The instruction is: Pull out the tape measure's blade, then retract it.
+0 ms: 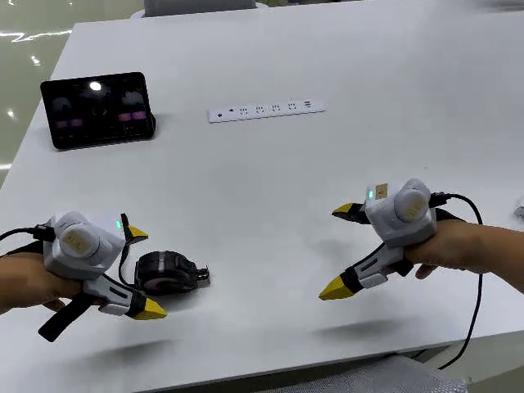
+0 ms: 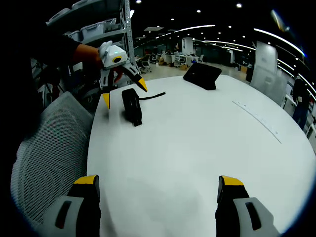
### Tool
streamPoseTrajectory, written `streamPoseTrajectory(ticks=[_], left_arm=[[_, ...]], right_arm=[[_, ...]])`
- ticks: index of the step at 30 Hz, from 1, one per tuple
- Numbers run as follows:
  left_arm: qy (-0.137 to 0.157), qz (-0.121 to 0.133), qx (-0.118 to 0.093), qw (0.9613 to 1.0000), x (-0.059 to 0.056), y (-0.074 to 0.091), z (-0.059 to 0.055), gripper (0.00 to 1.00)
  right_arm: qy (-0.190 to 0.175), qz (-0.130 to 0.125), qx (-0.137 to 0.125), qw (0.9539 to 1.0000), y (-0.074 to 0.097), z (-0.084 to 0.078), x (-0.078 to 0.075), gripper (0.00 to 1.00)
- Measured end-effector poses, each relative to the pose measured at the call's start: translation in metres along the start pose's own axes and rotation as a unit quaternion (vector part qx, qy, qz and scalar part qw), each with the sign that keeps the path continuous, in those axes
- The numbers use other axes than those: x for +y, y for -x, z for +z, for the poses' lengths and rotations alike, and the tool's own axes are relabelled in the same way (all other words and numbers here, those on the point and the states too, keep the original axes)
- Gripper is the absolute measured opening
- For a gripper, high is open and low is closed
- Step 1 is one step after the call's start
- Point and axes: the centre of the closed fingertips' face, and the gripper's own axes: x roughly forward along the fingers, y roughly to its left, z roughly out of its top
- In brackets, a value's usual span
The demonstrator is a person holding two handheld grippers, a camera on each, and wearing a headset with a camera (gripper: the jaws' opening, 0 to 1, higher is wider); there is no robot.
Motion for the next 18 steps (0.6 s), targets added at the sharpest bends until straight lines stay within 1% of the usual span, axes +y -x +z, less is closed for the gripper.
streamPoseTrajectory(ticks=[3, 6, 8, 13, 15, 18], left_arm=[[0.001, -0.003, 0.002, 1.0000, 0.000, -0.002, 0.001, 0.78], [-0.002, -0.008, 0.007, 0.9999, 0.000, -0.004, 0.002, 0.74], [-0.002, -0.013, 0.011, 0.9999, -0.001, -0.005, 0.003, 0.70], [-0.002, -0.014, 0.019, 0.9997, -0.001, -0.009, 0.005, 0.68], [0.003, -0.017, 0.023, 0.9996, -0.002, -0.010, 0.007, 0.66], [-0.011, -0.018, 0.023, 0.9995, -0.002, -0.010, 0.010, 0.63]], right_arm=[[0.004, 0.003, 0.003, 1.0000, -0.005, 0.002, 0.001, 0.99], [0.007, 0.009, 0.005, 0.9999, -0.011, 0.005, 0.004, 0.99], [0.007, 0.013, 0.007, 0.9999, -0.016, 0.008, 0.006, 0.99], [0.005, 0.022, 0.001, 0.9997, -0.027, 0.016, 0.013, 0.99], [0.009, 0.027, 0.002, 0.9996, -0.031, 0.018, 0.016, 0.99], [0.016, 0.033, 0.003, 0.9993, -0.037, 0.023, 0.021, 0.99]])
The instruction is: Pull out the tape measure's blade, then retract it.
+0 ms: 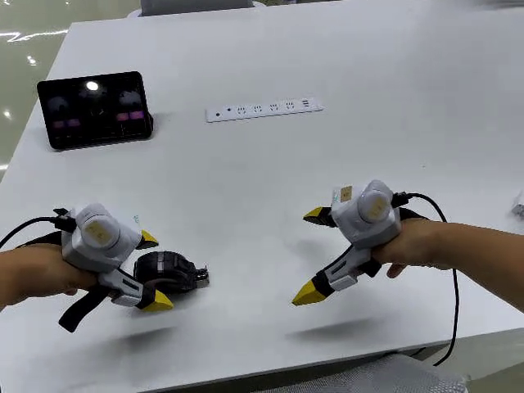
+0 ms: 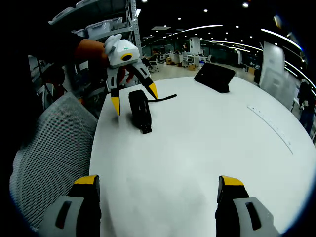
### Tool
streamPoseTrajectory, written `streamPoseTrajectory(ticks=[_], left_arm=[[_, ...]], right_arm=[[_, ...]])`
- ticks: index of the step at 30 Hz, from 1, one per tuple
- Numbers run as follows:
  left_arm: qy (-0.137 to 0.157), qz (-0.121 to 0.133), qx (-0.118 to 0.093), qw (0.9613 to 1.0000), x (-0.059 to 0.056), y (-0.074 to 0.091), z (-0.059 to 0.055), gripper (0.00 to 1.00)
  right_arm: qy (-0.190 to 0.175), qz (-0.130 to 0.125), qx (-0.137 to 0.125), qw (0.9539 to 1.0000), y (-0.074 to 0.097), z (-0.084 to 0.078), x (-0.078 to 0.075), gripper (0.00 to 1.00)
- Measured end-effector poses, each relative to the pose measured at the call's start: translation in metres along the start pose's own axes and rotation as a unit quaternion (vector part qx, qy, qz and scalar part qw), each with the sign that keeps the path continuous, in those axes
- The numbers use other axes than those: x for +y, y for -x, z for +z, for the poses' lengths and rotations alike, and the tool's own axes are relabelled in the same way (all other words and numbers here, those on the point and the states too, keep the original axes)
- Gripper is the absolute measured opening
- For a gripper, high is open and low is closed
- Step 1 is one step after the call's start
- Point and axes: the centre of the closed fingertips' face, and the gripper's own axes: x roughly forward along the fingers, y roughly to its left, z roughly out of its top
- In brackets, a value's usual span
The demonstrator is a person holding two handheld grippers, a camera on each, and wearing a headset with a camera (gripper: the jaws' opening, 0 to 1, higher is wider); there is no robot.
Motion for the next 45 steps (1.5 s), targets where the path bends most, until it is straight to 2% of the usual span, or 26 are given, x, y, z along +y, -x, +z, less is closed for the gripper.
streamPoseTrajectory(ticks=[9, 12, 13, 14, 16, 17, 19, 22, 25, 27, 34, 36, 40, 45], left_arm=[[-0.018, 0.002, 0.030, 0.9994, 0.004, -0.005, -0.004, 0.52], [-0.037, 0.006, 0.042, 0.9984, 0.004, -0.006, -0.005, 0.36], [-0.051, 0.025, 0.048, 0.9972, 0.012, -0.005, -0.006, 0.33], [-0.043, 0.008, 0.049, 0.9979, 0.006, -0.006, -0.005, 0.32], [-0.044, 0.007, 0.055, 0.9975, 0.008, -0.005, -0.005, 0.32], [-0.047, 0.006, 0.059, 0.9971, 0.007, -0.005, -0.006, 0.32], [-0.053, 0.006, 0.064, 0.9965, 0.007, -0.004, -0.006, 0.31], [-0.050, 0.006, 0.065, 0.9966, 0.008, -0.004, -0.007, 0.31], [-0.061, 0.010, 0.068, 0.9958, 0.006, -0.007, -0.007, 0.31], [-0.058, 0.012, 0.070, 0.9958, 0.009, -0.008, -0.008, 0.31], [-0.047, 0.007, 0.055, 0.9973, 0.011, -0.008, -0.010, 0.31], [-0.046, 0.006, 0.053, 0.9975, 0.010, -0.010, -0.009, 0.31], [-0.045, 0.010, 0.049, 0.9977, 0.009, -0.010, -0.009, 0.31], [-0.044, 0.009, 0.047, 0.9979, 0.009, -0.012, -0.011, 0.31]], right_arm=[[0.013, 0.008, 0.004, 0.9999, -0.018, 0.015, 0.006, 0.99], [0.028, 0.007, 0.013, 0.9995, -0.025, 0.015, 0.007, 0.99], [0.028, 0.008, 0.013, 0.9995, -0.027, 0.016, 0.007, 0.99], [0.025, 0.010, 0.013, 0.9996, -0.029, 0.018, 0.007, 0.99], [0.025, 0.010, 0.012, 0.9996, -0.032, 0.022, 0.007, 0.99], [0.027, 0.012, 0.012, 0.9995, -0.033, 0.023, 0.007, 0.94], [0.029, 0.011, 0.010, 0.9995, -0.037, 0.026, 0.005, 0.87], [0.012, 0.011, 0.010, 0.9998, -0.044, 0.027, 0.002, 0.85], [0.009, 0.011, 0.008, 0.9999, -0.050, 0.031, 0.002, 0.82], [0.008, 0.012, 0.007, 0.9999, -0.056, 0.035, 0.004, 0.81], [0.041, 0.027, 0.008, 0.9988, -0.078, 0.051, 0.017, 0.74], [0.045, 0.026, 0.008, 0.9986, -0.084, 0.055, 0.018, 0.68], [0.060, 0.038, 0.011, 0.9974, -0.094, 0.057, 0.025, 0.63], [0.068, 0.037, 0.013, 0.9969, -0.103, 0.060, 0.025, 0.54]])
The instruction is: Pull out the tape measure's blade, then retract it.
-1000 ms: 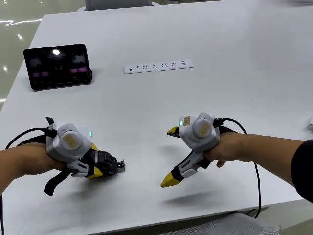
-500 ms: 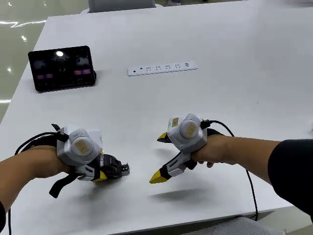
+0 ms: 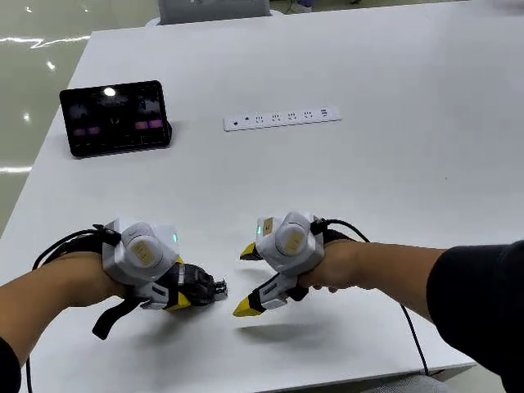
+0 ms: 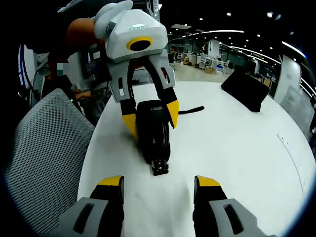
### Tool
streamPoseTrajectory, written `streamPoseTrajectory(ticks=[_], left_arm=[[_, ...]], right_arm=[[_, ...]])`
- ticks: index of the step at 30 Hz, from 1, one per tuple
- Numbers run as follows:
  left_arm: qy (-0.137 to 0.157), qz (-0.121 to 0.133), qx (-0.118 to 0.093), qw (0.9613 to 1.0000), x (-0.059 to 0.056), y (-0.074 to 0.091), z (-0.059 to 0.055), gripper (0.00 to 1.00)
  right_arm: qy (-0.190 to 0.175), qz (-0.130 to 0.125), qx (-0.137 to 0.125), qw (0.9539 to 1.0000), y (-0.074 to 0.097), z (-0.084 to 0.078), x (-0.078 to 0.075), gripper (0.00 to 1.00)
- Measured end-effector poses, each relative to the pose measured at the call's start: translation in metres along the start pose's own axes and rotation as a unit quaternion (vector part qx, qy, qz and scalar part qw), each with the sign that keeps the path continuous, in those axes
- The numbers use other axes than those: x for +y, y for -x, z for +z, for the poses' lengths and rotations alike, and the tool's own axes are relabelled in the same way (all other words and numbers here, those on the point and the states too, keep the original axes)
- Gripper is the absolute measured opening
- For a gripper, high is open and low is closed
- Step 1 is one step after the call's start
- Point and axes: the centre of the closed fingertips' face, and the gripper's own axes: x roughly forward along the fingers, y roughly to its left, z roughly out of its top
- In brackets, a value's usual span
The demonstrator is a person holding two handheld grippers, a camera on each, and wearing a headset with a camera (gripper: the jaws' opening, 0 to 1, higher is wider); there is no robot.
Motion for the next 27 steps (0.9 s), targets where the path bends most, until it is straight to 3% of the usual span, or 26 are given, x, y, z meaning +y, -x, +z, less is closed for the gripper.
streamPoseTrajectory(ticks=[8, 16, 22, 27], left_arm=[[0.003, -0.001, 0.000, 1.0000, -0.001, -0.002, -0.001, 0.31], [0.005, -0.007, -0.002, 1.0000, -0.002, -0.003, -0.001, 0.31], [0.006, -0.008, -0.004, 0.9999, -0.002, -0.003, -0.001, 0.31], [0.007, -0.007, -0.004, 0.9999, -0.002, -0.003, -0.002, 0.31]], right_arm=[[0.006, -0.001, 0.003, 1.0000, -0.015, 0.003, -0.003, 0.42], [0.015, 0.010, 0.016, 0.9997, -0.034, 0.002, -0.002, 0.37], [0.016, 0.007, 0.016, 0.9997, -0.036, 0.004, -0.006, 0.30], [0.029, 0.017, 0.018, 0.9993, -0.041, 0.005, -0.001, 0.20]])
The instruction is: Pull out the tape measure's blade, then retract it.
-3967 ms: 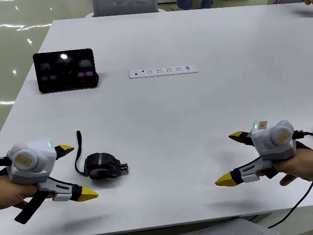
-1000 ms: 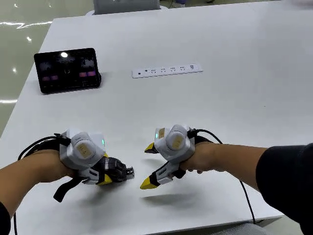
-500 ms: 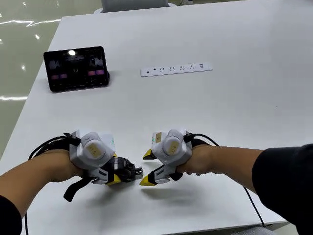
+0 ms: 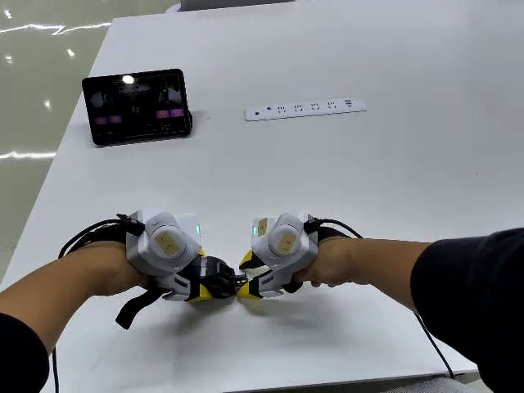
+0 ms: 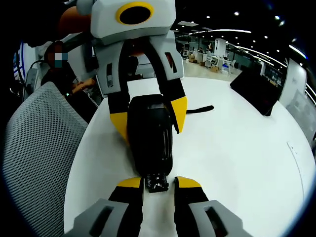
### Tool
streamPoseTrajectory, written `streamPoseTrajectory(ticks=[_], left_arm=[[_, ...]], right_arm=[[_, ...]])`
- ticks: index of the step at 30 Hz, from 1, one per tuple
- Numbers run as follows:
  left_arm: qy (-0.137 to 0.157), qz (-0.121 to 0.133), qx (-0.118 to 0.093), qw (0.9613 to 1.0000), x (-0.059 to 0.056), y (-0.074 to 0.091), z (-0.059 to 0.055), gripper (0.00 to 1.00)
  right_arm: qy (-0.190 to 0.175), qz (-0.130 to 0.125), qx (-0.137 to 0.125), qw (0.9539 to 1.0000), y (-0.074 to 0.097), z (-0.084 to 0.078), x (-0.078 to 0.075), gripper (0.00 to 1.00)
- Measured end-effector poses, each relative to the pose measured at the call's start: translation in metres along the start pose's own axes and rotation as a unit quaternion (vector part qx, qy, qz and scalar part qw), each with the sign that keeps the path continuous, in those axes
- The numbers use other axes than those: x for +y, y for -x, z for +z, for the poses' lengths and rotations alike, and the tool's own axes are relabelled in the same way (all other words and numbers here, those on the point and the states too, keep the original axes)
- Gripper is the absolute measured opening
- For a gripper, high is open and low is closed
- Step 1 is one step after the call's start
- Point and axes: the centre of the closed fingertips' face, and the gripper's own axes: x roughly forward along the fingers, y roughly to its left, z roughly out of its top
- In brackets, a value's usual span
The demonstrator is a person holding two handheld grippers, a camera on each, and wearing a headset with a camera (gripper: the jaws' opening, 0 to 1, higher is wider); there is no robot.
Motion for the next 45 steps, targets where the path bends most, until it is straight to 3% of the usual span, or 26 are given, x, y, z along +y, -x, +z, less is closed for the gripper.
streamPoseTrajectory(ticks=[2, 9, 11, 16, 21, 24, 45], left_arm=[[0.000, 0.000, -0.001, 1.0000, 0.000, 0.000, 0.000, 0.31], [0.000, -0.001, 0.000, 1.0000, 0.000, 0.001, 0.000, 0.31], [-0.001, 0.000, 0.000, 1.0000, 0.000, 0.001, 0.000, 0.31], [0.000, 0.000, -0.001, 1.0000, 0.000, 0.001, -0.001, 0.31], [-0.001, 0.000, 0.001, 1.0000, 0.000, 0.002, 0.000, 0.31], [-0.002, 0.001, 0.001, 1.0000, 0.000, 0.002, -0.001, 0.31], [-0.002, 0.004, 0.000, 1.0000, -0.002, 0.004, 0.001, 0.31]], right_arm=[[0.016, 0.008, 0.001, 0.9998, 0.000, 0.001, 0.004, 0.15], [0.022, 0.002, 0.018, 0.9996, 0.001, 0.002, 0.002, 0.13], [0.057, 0.002, 0.025, 0.9980, 0.001, 0.001, 0.001, 0.12], [0.012, 0.017, 0.012, 0.9997, 0.001, 0.000, 0.001, 0.12], [0.023, 0.016, 0.015, 0.9995, 0.002, 0.000, 0.001, 0.11], [0.004, 0.022, 0.016, 0.9996, 0.004, -0.002, 0.001, 0.11], [0.008, 0.021, 0.029, 0.9993, 0.010, -0.009, 0.004, 0.11]])
